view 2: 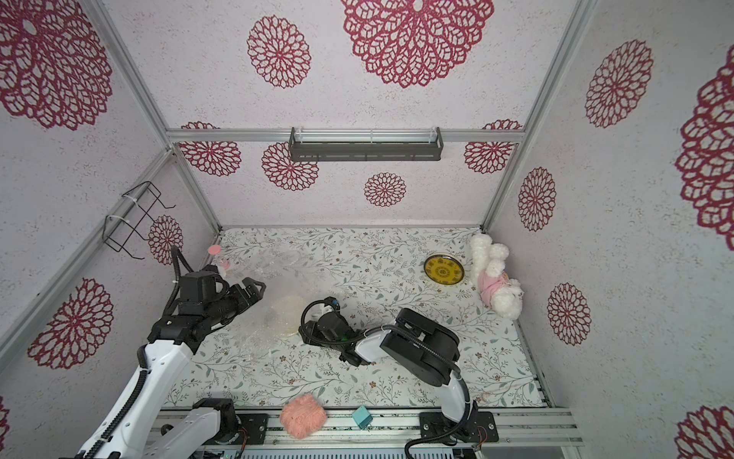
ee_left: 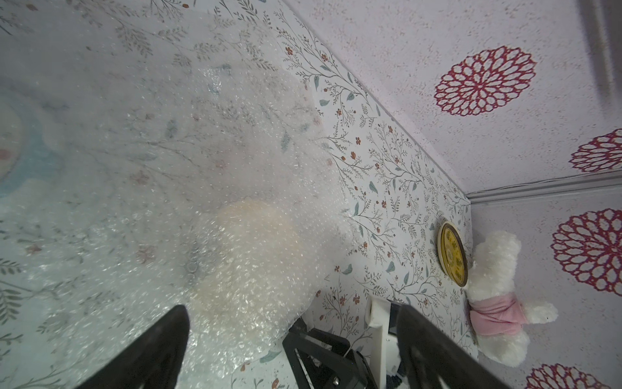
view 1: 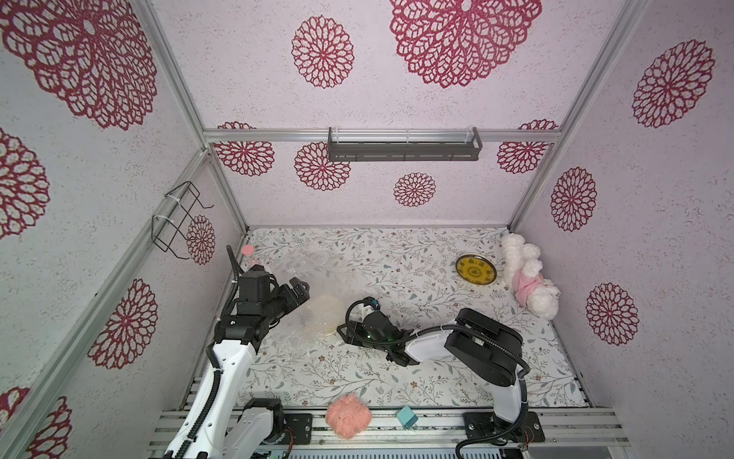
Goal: Unpack dinner plates from bubble wrap
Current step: Move the bubble wrap to the center of the board.
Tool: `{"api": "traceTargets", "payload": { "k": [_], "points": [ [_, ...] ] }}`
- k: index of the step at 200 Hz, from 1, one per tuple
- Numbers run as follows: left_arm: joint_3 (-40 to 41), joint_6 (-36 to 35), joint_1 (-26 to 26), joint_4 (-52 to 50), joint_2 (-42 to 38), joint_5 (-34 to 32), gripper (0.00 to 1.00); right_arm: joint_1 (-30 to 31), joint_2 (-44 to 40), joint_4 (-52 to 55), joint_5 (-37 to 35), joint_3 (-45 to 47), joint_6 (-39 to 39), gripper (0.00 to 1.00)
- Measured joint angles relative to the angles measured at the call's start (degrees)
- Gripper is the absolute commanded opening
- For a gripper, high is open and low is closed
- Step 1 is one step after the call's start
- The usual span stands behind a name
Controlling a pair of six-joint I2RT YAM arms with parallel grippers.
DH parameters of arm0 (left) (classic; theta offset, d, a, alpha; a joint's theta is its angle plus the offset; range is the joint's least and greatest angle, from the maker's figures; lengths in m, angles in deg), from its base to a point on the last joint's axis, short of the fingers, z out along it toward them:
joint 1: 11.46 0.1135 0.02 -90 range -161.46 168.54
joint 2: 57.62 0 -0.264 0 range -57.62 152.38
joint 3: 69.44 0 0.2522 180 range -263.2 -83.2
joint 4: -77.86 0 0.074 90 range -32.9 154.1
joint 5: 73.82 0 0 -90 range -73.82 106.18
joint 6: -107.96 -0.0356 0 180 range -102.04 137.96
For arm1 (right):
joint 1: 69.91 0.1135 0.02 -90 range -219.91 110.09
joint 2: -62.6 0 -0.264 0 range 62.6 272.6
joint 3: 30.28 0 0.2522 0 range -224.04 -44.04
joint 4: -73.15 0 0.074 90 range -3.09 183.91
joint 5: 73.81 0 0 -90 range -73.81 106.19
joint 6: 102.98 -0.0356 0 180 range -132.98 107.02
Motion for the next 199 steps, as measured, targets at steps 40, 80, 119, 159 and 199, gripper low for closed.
{"api": "traceTargets", "payload": {
  "k": [40, 80, 119, 159, 199],
  "points": [
    [0.00, -0.59, 0.00, 0.02, 0.00, 0.26, 0.97, 0.33, 2.73, -2.86, -1.11, -0.94, -2.99, 0.43],
    [0.00, -0.66, 0.00, 0.09, 0.13, 1.11, 0.97, 1.20, 3.87, -4.28, -3.48, -1.31, -5.31, 0.38],
    [0.00, -0.70, 0.00, 0.11, 0.20, 1.51, 0.97, 1.92, 5.68, -5.60, -5.70, -2.93, -6.97, 0.36],
    [0.00, -0.85, 0.00, 0.17, 0.61, 1.70, 0.97, 2.08, 6.58, -6.27, -7.80, -3.96, -8.33, 0.30],
    [0.70, -0.87, 0.00, 1.09, 0.63, 1.81, 0.97, 2.19, 6.58, -7.04, -10.40, -3.69, -9.16, 0.16]
  ]
}}
